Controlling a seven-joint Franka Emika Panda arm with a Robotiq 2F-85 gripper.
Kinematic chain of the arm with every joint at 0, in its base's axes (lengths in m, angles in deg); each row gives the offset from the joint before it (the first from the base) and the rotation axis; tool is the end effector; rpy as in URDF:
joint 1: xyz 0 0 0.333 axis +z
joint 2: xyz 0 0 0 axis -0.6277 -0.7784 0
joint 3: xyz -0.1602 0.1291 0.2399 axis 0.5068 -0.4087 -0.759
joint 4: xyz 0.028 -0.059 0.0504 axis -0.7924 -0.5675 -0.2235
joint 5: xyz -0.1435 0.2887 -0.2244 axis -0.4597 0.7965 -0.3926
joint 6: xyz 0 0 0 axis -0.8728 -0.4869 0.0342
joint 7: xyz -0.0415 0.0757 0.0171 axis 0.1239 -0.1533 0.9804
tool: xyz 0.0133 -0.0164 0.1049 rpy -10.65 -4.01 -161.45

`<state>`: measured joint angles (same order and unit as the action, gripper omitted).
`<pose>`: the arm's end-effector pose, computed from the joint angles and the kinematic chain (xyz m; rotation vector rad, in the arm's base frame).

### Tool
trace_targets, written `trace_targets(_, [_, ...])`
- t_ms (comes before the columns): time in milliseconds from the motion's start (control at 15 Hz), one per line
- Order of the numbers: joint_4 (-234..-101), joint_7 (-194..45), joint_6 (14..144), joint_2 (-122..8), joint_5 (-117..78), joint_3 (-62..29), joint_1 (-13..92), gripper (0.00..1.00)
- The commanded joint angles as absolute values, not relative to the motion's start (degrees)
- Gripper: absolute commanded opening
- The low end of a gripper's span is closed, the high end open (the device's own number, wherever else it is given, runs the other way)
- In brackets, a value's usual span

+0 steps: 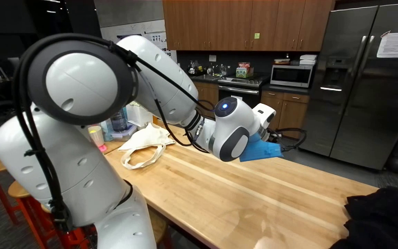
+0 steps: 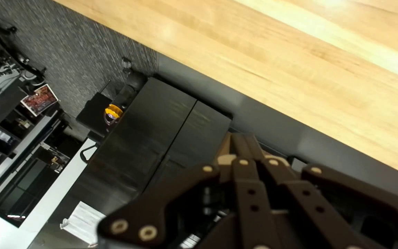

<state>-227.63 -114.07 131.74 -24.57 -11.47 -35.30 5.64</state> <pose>0.4306 -0.1461 0.4329 2.5004 0.2903 1.0301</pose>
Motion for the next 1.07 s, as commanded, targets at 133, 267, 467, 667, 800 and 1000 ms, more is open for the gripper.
trace_targets(133, [-227.96,-112.31,130.60,-21.61,-11.48,-44.37,-0.15,0.12])
trace_targets(267, [-228.32,-111.80,130.02,-20.20,-11.48,-46.56,-1.54,0.26])
trace_targets(467, [-228.70,-111.69,129.86,-19.75,-11.48,-46.68,-1.97,0.27])
trace_targets(667, [-228.71,-111.69,129.85,-19.74,-11.48,-46.71,-2.11,0.27])
trace_targets(800, [-228.71,-111.69,129.84,-19.75,-11.48,-46.71,-2.14,0.27])
trace_targets(1000, [-228.68,-112.07,129.64,-18.94,-11.59,-46.36,-0.37,0.58])
